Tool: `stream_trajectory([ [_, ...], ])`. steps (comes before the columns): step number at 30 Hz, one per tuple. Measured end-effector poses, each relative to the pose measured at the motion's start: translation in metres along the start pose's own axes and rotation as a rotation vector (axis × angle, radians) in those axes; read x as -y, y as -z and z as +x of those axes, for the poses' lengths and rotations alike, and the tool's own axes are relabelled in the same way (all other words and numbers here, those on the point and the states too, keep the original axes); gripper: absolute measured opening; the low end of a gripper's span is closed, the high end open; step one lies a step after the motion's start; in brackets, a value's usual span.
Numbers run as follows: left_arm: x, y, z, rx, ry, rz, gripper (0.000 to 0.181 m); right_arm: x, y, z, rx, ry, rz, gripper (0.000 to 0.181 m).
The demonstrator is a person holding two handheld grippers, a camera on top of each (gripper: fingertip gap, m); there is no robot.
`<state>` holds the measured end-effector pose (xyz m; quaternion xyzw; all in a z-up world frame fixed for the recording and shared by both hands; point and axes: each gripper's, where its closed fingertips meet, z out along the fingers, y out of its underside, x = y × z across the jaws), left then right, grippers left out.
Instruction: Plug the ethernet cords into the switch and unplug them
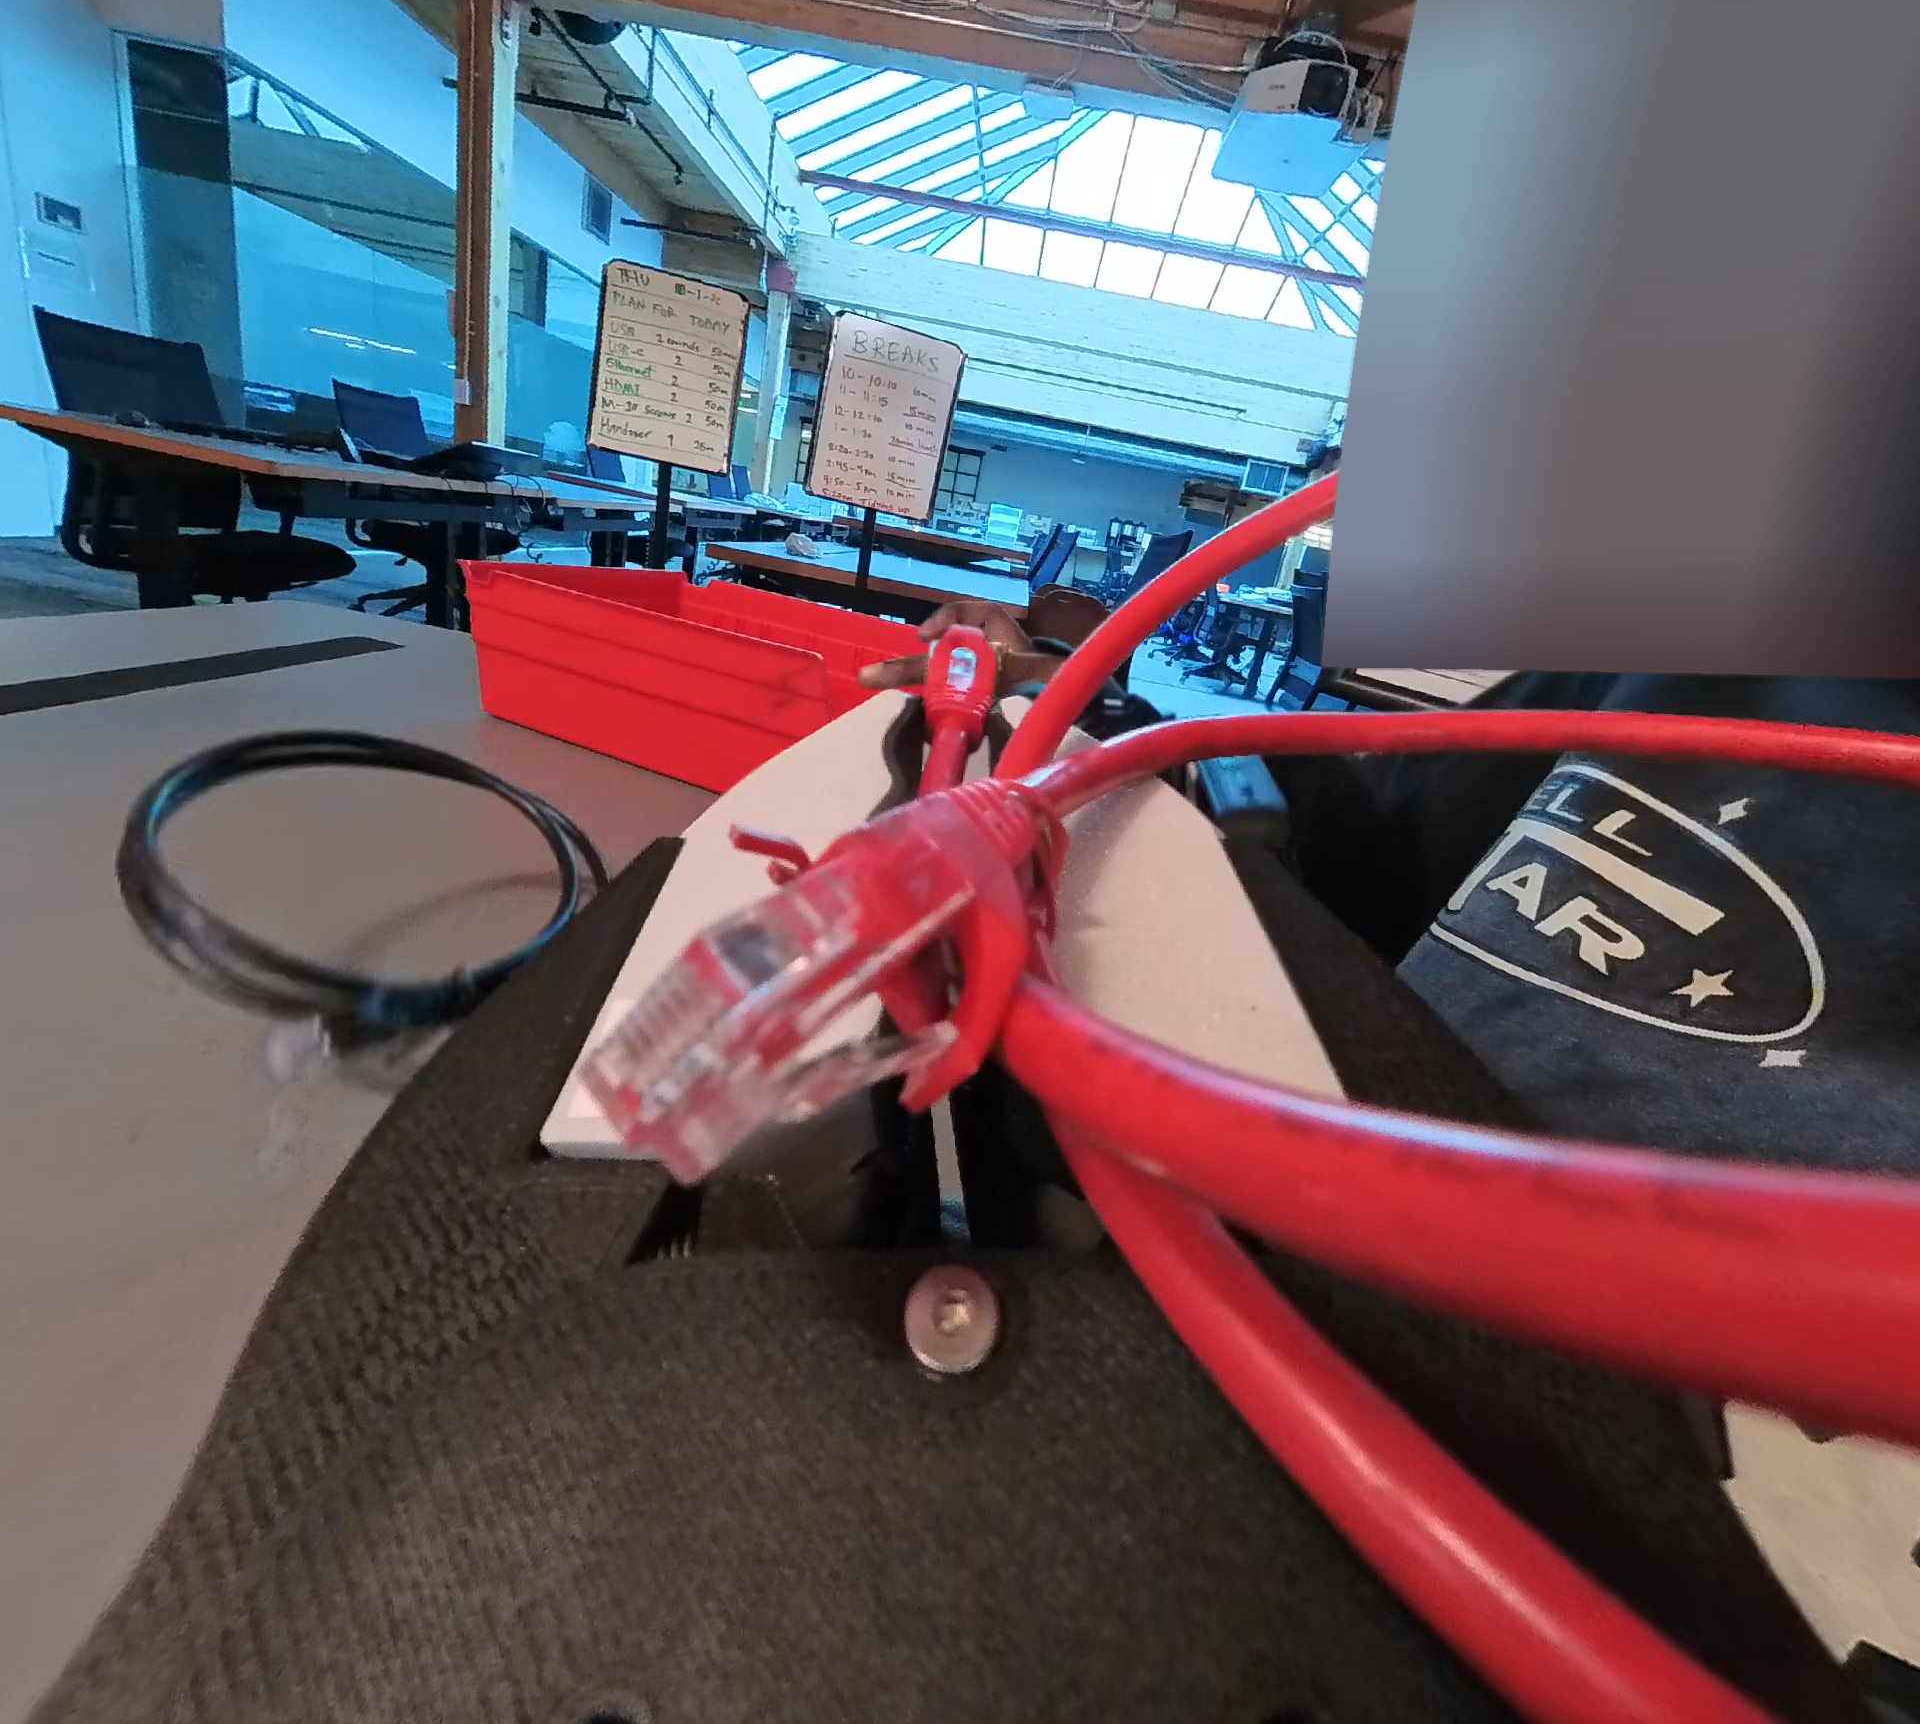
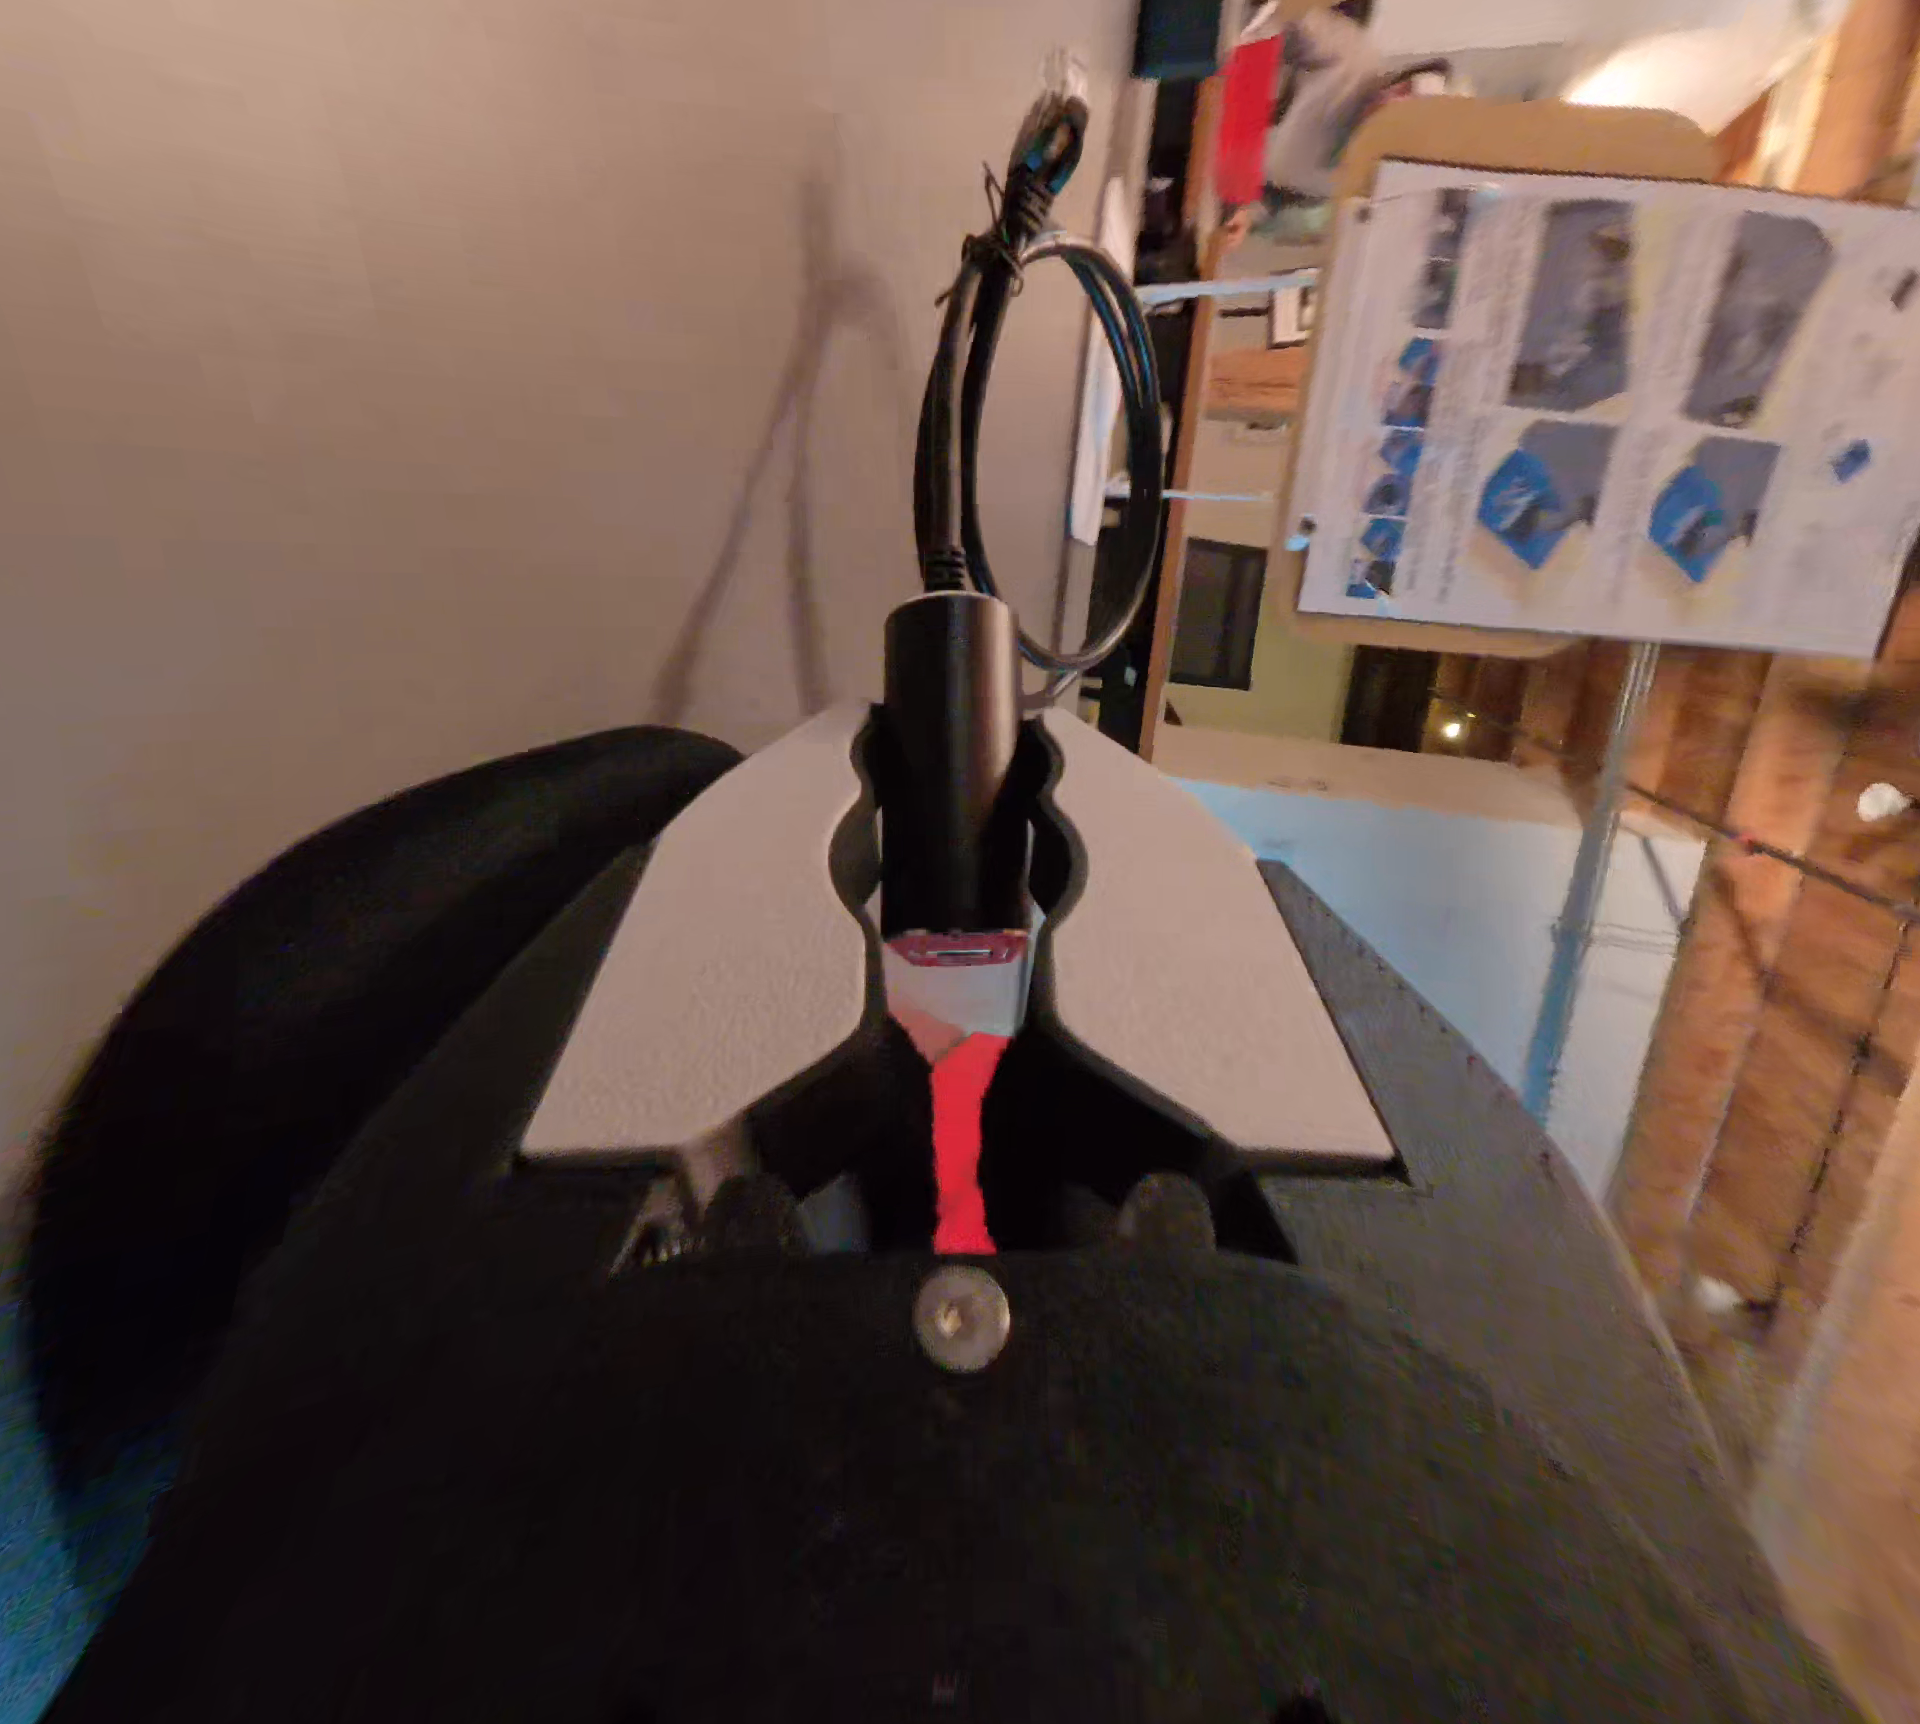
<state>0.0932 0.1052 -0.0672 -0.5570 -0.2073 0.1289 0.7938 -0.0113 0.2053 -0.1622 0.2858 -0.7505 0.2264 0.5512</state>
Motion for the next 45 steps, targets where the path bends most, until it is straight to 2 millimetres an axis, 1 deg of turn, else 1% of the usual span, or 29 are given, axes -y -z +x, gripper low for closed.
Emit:
stream_trajectory([
  [2,0.000,0.000,0.000,-0.007,0.010,0.005,0.013,0.004,0.013,0.012,0.002,-0.160,0.128,0.024],
  [4,0.001,0.000,0.001,-0.016,0.013,0.010,0.013,0.005,0.029,0.022,0.099,-0.347,0.226,0.024],
  [6,0.001,0.000,0.002,-0.021,0.019,0.012,0.012,0.000,0.044,0.034,0.253,-0.555,0.265,0.024],
  [7,0.000,0.000,0.002,-0.024,0.022,0.013,0.012,-0.004,0.052,0.038,0.365,-0.658,0.270,0.024],
  [8,0.000,-0.001,0.002,-0.026,0.024,0.012,0.013,-0.007,0.060,0.040,0.480,-0.731,0.273,0.024],
  [10,-0.001,-0.002,0.004,-0.032,0.021,0.008,0.011,-0.018,0.069,0.035,0.678,-0.788,0.262,0.024],
  [12,-0.001,-0.003,0.006,-0.039,0.013,0.003,0.012,-0.031,0.068,0.017,0.823,-0.789,0.201,0.025],
  [14,-0.002,-0.004,0.006,-0.042,0.010,-0.003,0.012,-0.049,0.062,-0.008,0.913,-0.721,0.069,0.025],
  [15,-0.003,-0.004,0.005,-0.040,0.012,-0.003,0.012,-0.055,0.061,-0.015,0.947,-0.694,0.023,0.025],
  [17,-0.004,-0.004,0.004,-0.036,0.018,-0.005,0.012,-0.060,0.062,-0.014,0.998,-0.671,-0.038,0.025],
  [20,-0.003,-0.003,0.003,-0.036,0.024,-0.002,0.012,-0.078,0.065,-0.020,1.065,-0.520,-0.225,0.025],
  [23,-0.002,-0.002,0.004,-0.037,0.023,0.000,0.011,-0.079,0.062,-0.023,1.106,-0.411,-0.308,0.025],
  [26,-0.003,-0.002,0.005,-0.041,0.020,-0.006,0.012,-0.087,0.061,-0.033,1.152,-0.288,-0.429,0.026],
  [28,-0.004,-0.003,0.006,-0.044,0.020,-0.010,0.012,-0.083,0.059,-0.037,1.172,-0.258,-0.415,0.025],
  [32,-0.004,-0.003,0.007,-0.047,0.023,-0.011,0.011,-0.081,0.058,-0.037,1.133,-0.274,-0.374,0.026],
  [34,-0.005,-0.004,0.007,-0.040,0.022,-0.019,0.013,-0.073,0.053,-0.032,1.039,-0.268,-0.278,0.026],
  [36,-0.006,-0.006,0.008,-0.024,0.002,-0.029,0.012,-0.057,0.041,-0.015,0.853,-0.320,-0.155,0.026],
  [37,-0.006,-0.008,0.009,-0.018,-0.011,-0.028,0.012,-0.048,0.033,-0.002,0.715,-0.332,-0.101,0.026],
  [39,-0.005,-0.012,0.012,-0.006,-0.042,-0.016,0.012,-0.032,0.020,0.028,0.407,-0.276,-0.020,0.025],
  [41,-0.007,-0.017,0.016,-0.002,-0.087,-0.023,0.012,-0.009,0.015,0.050,0.176,-0.264,0.070,0.025],
  [43,-0.012,-0.021,0.018,0.024,-0.160,-0.038,0.013,0.013,0.013,0.064,0.004,-0.220,0.141,0.025],
  [45,-0.017,-0.024,0.017,0.064,-0.248,-0.071,0.012,0.032,0.011,0.071,-0.104,-0.174,0.177,0.025],
])
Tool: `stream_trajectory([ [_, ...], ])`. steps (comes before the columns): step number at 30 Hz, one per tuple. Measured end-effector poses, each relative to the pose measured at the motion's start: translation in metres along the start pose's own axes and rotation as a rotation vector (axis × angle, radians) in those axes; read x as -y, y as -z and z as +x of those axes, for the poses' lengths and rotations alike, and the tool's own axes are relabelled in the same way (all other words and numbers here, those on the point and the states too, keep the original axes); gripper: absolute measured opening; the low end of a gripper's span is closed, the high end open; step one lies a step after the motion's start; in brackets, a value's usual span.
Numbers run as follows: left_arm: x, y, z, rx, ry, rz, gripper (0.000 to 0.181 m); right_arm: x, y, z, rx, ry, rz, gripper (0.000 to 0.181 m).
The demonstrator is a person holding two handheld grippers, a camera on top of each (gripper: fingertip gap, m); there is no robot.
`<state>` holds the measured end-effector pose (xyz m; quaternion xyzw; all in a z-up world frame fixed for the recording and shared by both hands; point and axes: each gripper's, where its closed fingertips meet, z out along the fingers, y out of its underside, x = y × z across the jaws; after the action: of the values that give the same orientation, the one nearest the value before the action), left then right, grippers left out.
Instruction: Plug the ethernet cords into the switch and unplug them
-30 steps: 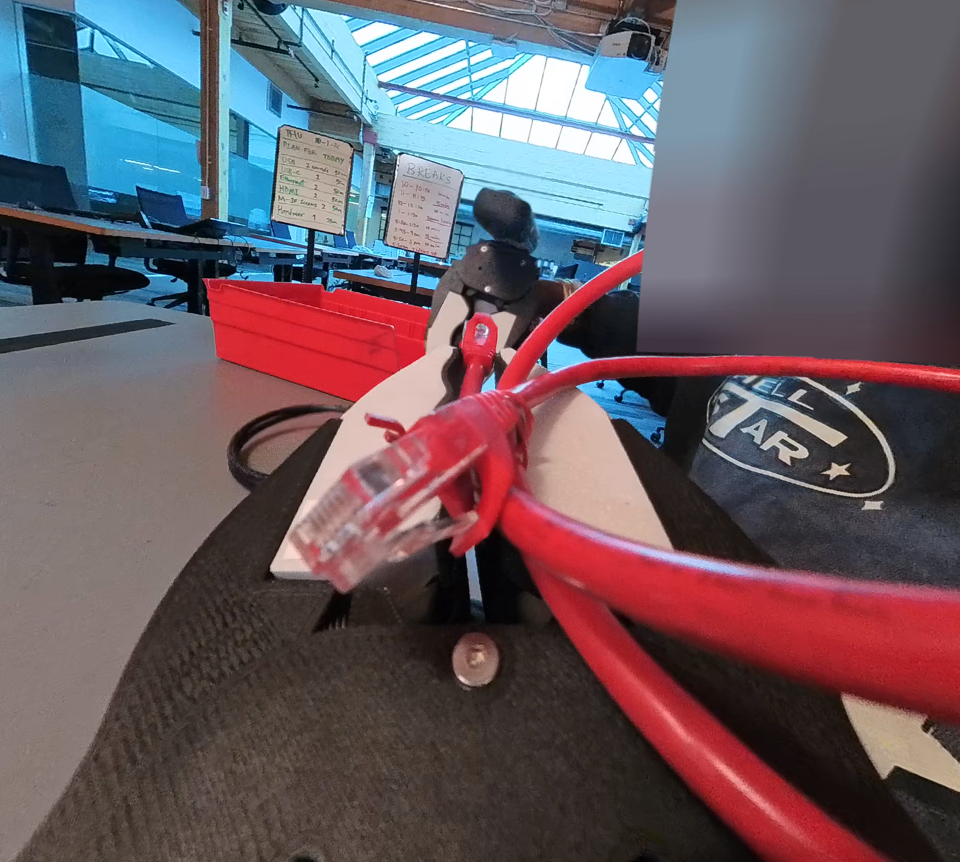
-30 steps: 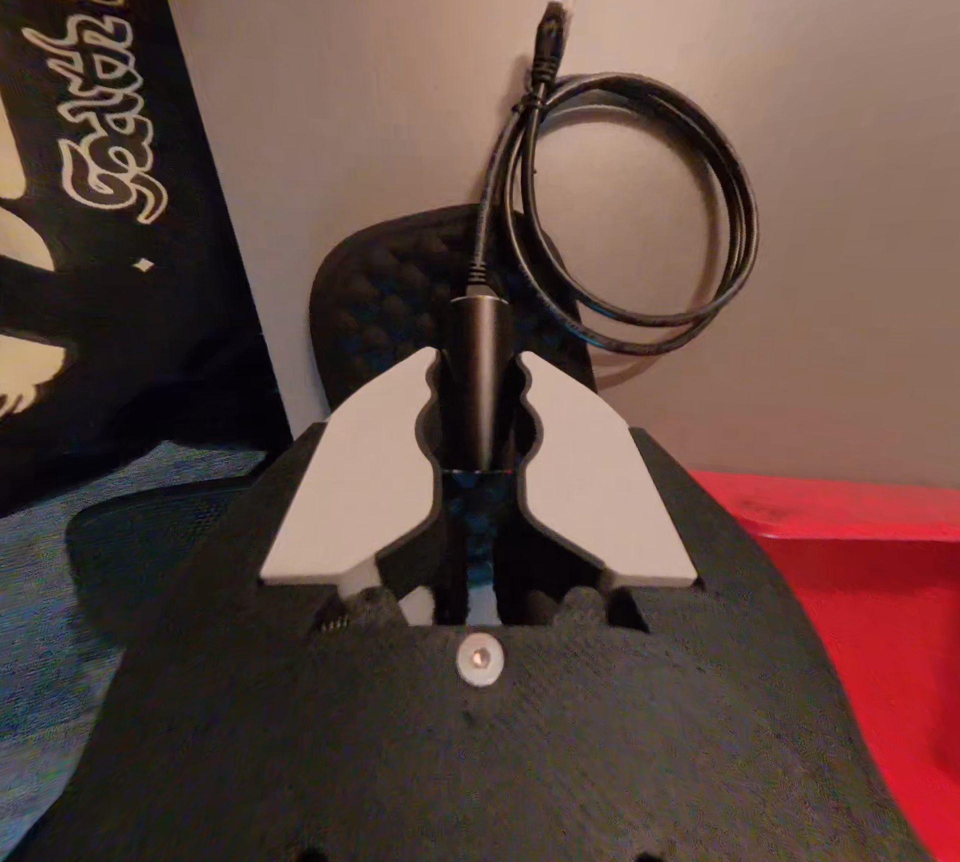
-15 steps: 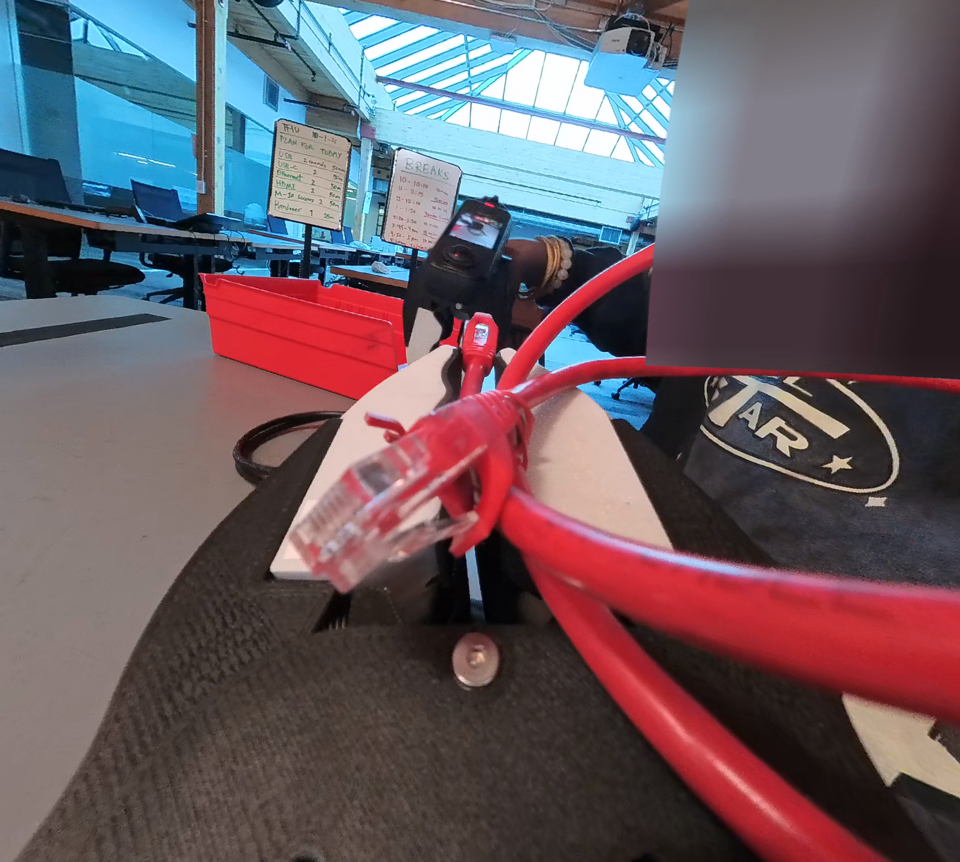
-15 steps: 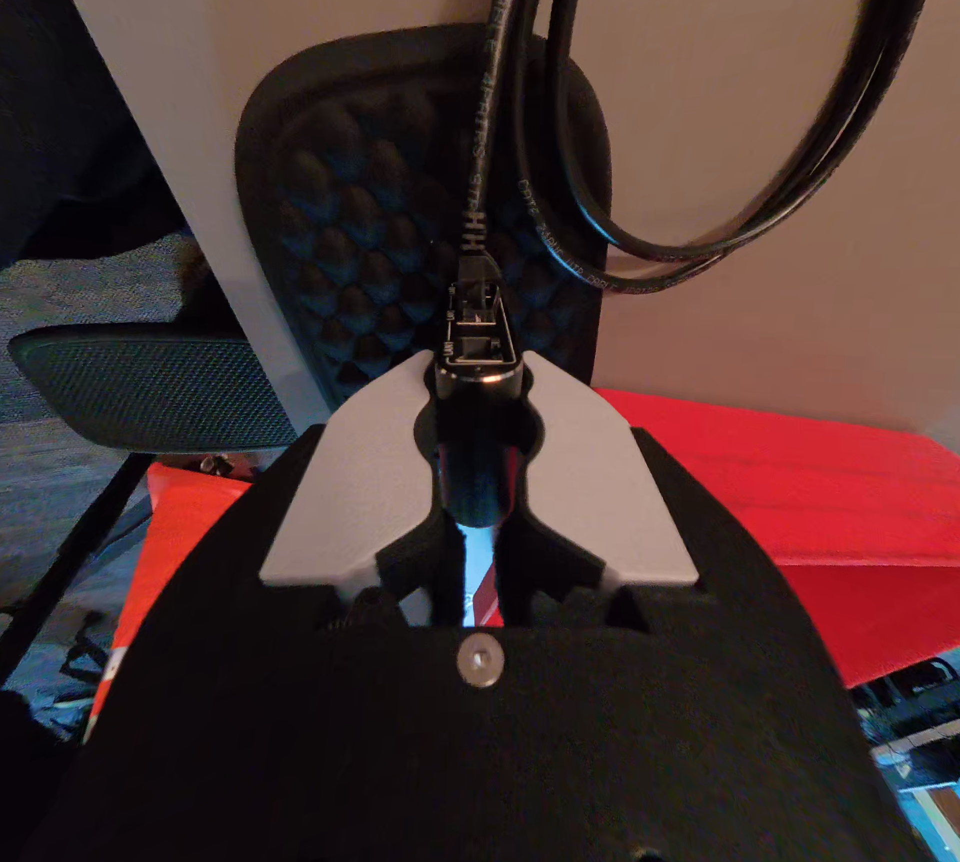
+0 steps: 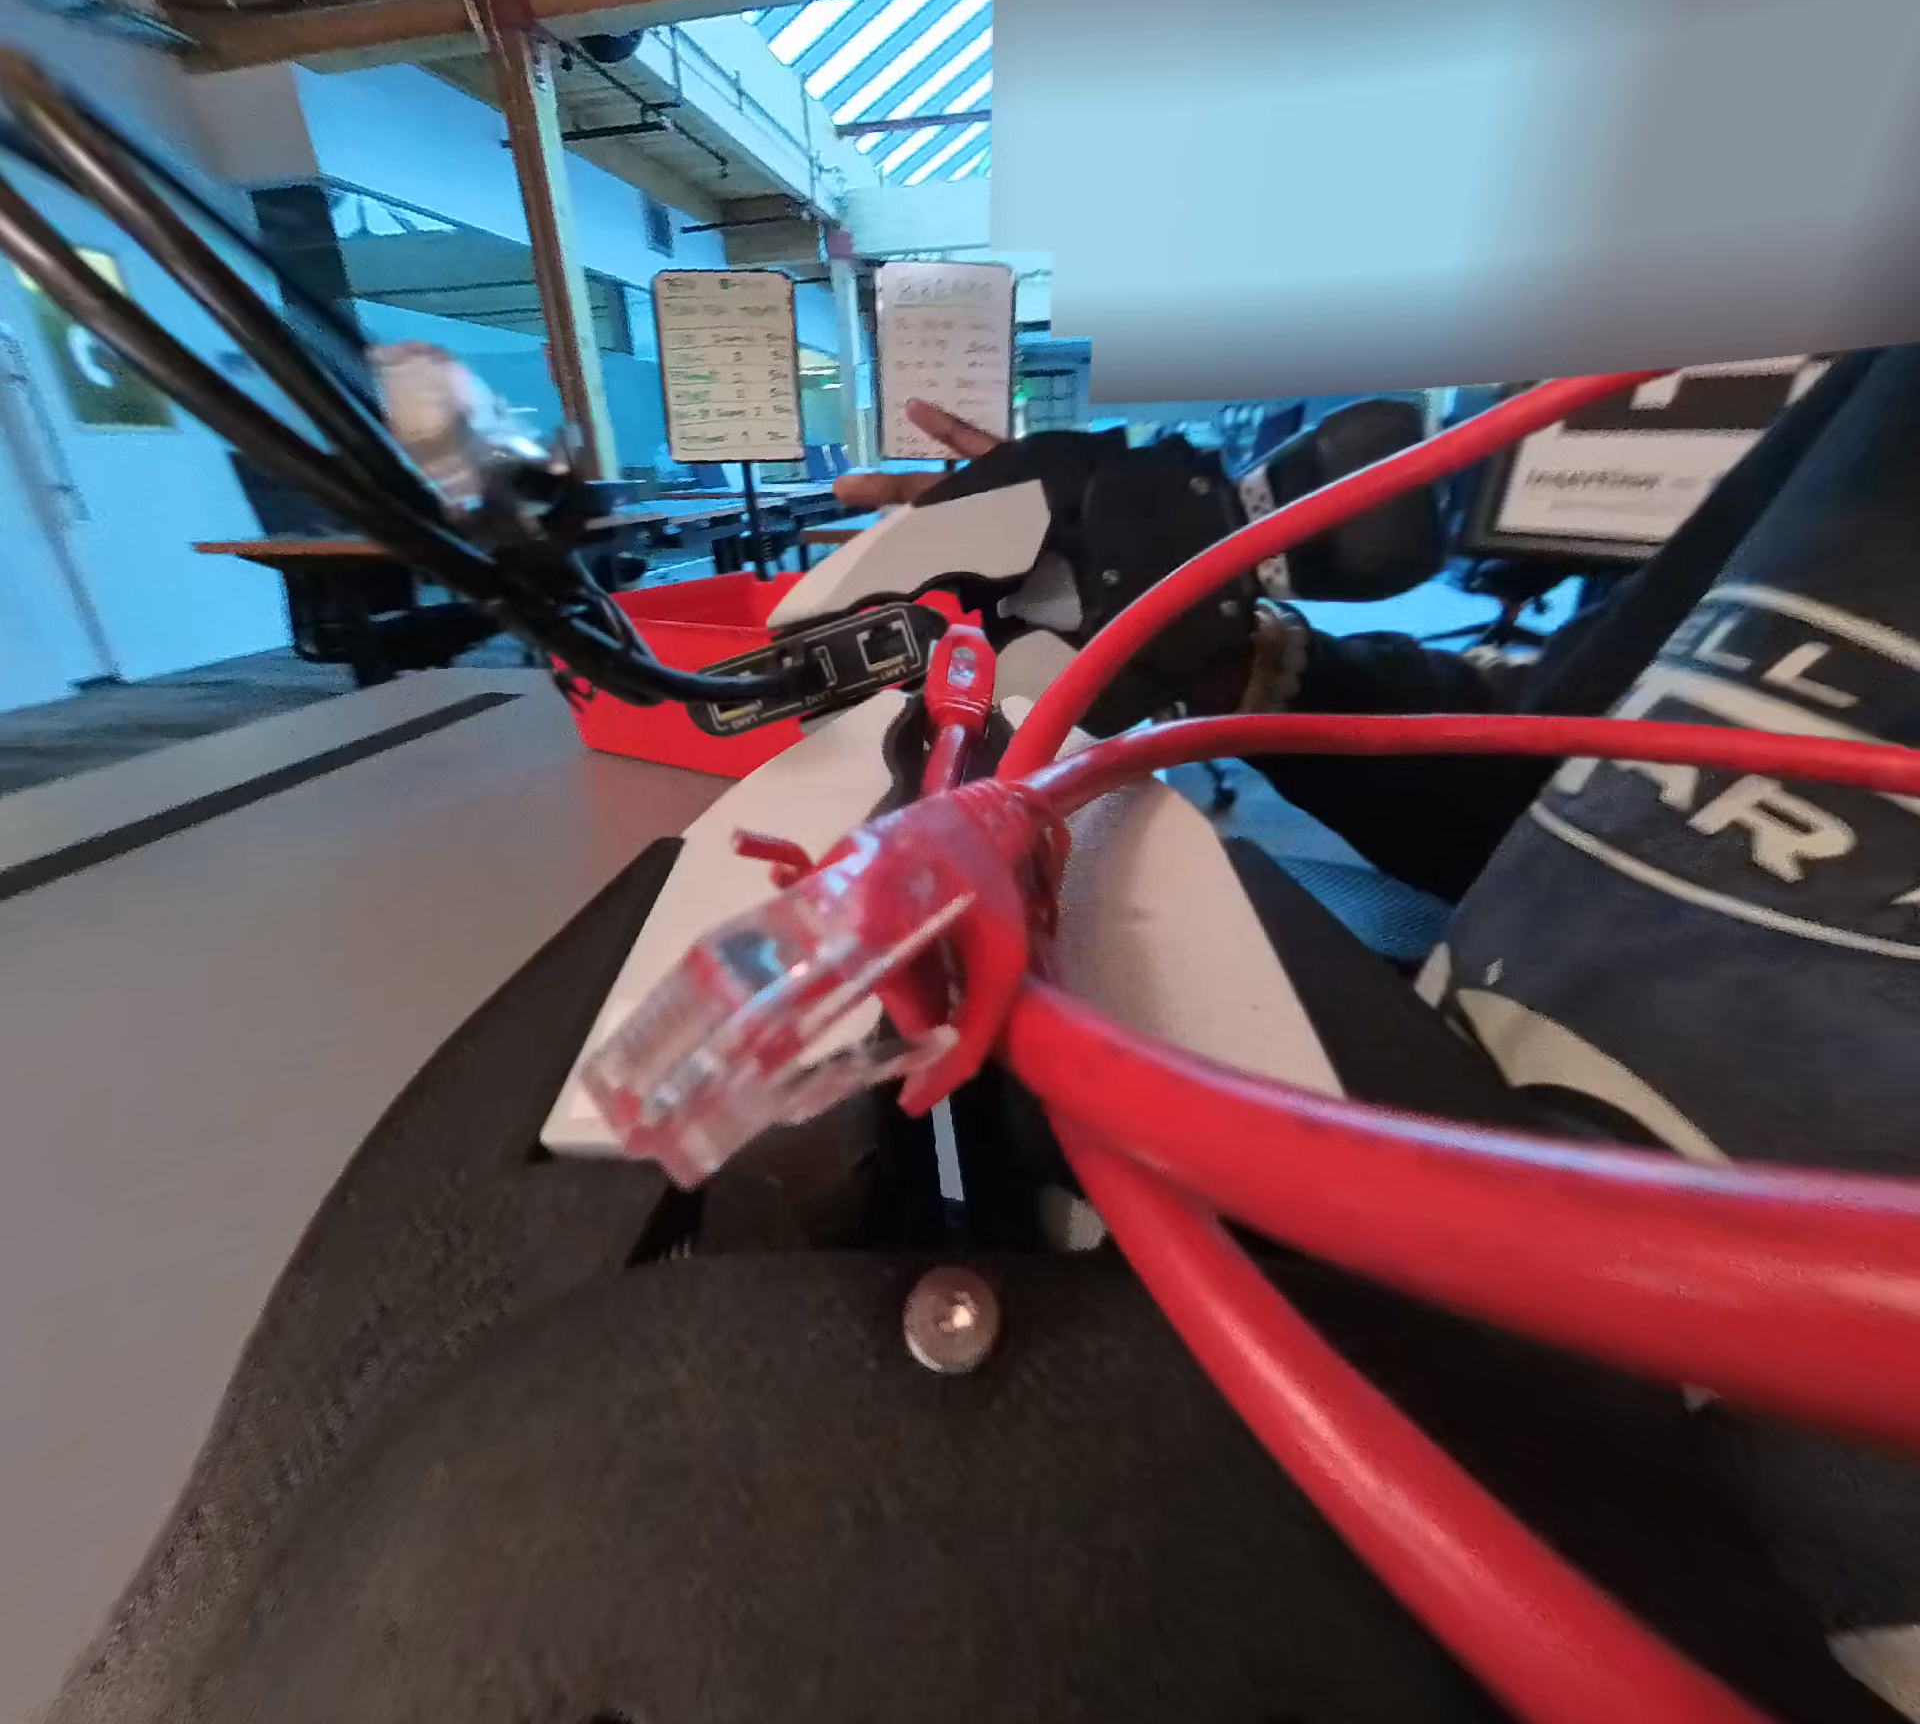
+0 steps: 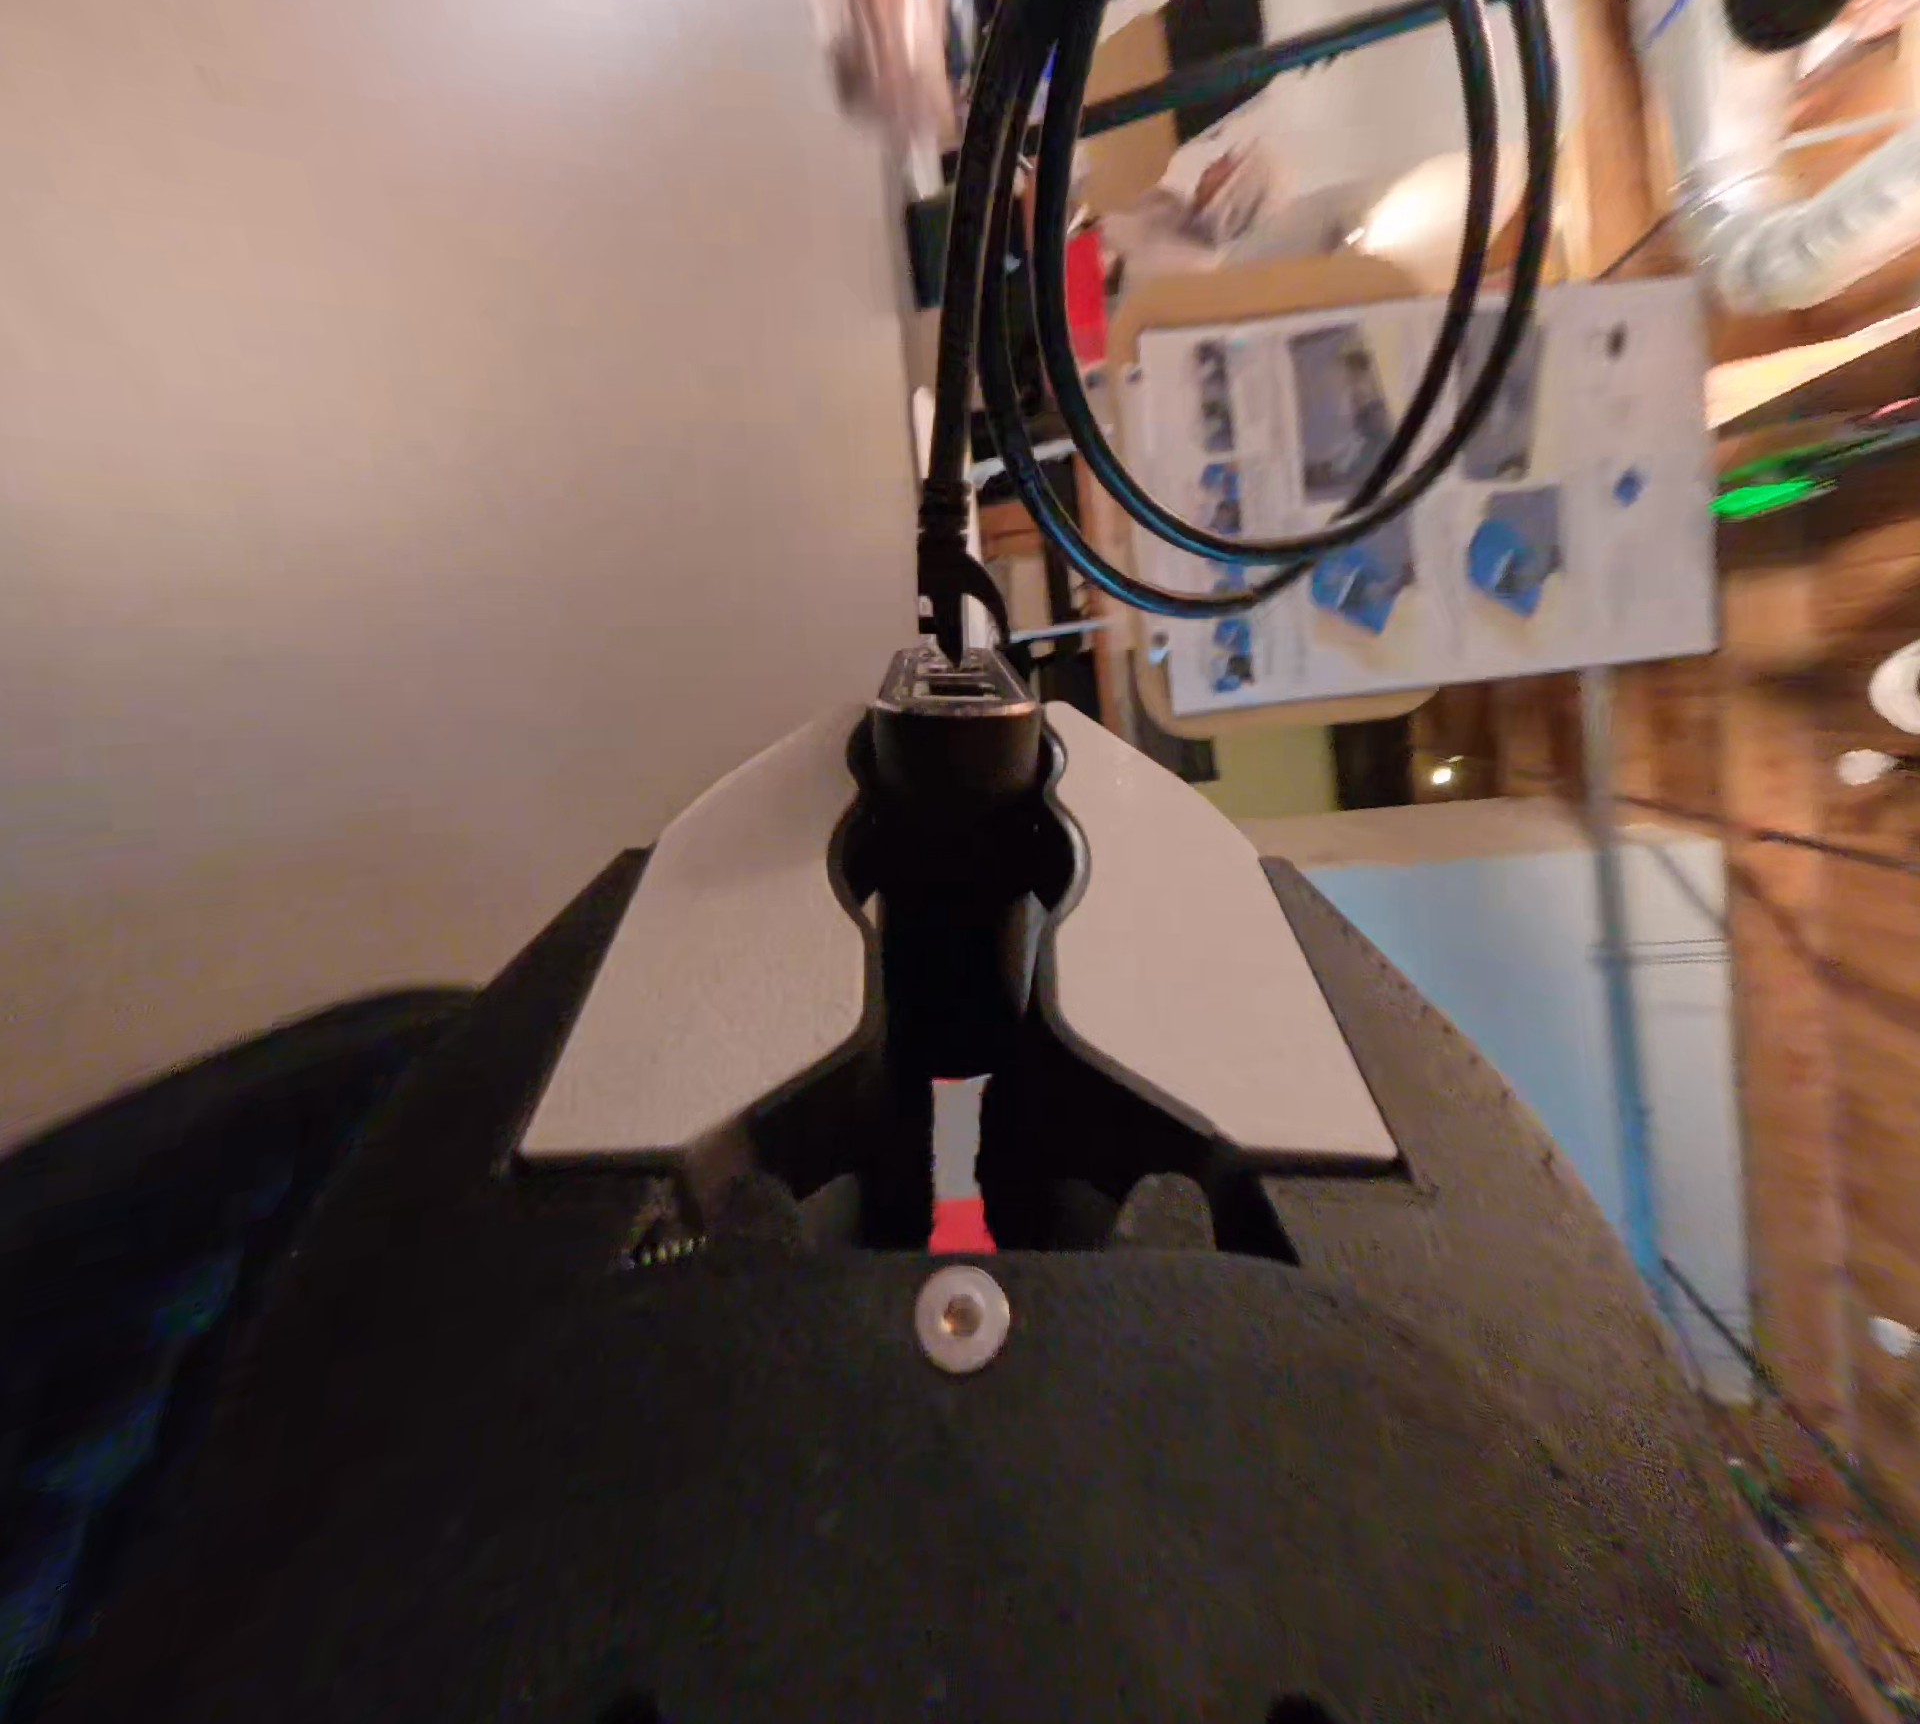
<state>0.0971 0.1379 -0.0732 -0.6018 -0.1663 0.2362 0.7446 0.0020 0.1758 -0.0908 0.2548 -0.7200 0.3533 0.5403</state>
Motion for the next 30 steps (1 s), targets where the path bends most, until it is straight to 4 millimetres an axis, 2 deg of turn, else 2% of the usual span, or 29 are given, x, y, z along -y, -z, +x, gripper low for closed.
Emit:
stream_trajectory([
  [3,-0.006,-0.003,0.002,0.018,-0.073,-0.031,0.011,0.025,-0.010,-0.005,-0.040,0.025,0.050,0.025],
  [8,-0.011,0.001,-0.005,0.029,-0.074,-0.046,0.011,0.046,-0.015,-0.009,-0.072,0.126,0.130,0.026],
  [12,-0.013,0.001,-0.008,0.057,-0.073,-0.063,0.011,0.051,-0.015,-0.010,-0.084,0.137,0.150,0.025],
  [18,-0.012,0.000,-0.012,0.091,-0.003,-0.044,0.011,0.056,-0.014,-0.002,-0.233,0.244,0.134,0.026],
  [24,-0.010,0.001,-0.013,0.108,-0.029,-0.025,0.011,0.060,-0.012,0.001,-0.268,0.258,0.156,0.025],
  [30,-0.016,-0.002,-0.011,0.101,-0.010,-0.049,0.011,0.063,-0.012,-0.002,-0.273,0.281,0.152,0.025],
])
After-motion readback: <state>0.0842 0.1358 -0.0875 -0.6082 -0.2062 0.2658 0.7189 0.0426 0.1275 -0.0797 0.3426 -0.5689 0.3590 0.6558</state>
